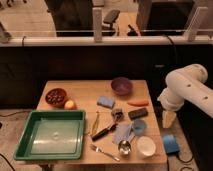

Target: Place sponge in tray

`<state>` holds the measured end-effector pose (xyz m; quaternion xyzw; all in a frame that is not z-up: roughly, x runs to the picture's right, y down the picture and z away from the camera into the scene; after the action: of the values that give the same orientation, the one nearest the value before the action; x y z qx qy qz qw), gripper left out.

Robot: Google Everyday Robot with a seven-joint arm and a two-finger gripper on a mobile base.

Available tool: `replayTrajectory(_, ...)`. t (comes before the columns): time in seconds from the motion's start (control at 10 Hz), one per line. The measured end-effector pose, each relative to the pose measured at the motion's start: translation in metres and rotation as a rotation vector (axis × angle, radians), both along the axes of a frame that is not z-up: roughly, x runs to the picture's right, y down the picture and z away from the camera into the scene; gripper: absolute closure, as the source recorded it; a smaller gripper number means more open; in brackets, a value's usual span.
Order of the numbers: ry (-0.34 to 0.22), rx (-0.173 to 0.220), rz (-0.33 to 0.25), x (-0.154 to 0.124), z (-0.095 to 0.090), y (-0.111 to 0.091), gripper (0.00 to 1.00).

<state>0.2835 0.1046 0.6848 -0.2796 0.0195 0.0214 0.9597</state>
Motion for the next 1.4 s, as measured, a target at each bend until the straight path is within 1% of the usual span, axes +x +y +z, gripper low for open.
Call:
replayTrajectory(0.6, 0.001, 0.004, -0.003, -0.003, 0.002, -0.001, 0.20)
replayTrajectory(0.9, -0.017, 0.012, -0.018, -0.042, 0.011, -0.005, 0.20)
replayTrajectory(1.2, -0.025, 0.020, -0.022, -0.064, 0.017, -0.011, 0.20)
replayTrajectory(1.4, -0.042, 0.027, -0.026, -0.092, 0.022, -0.017, 0.20)
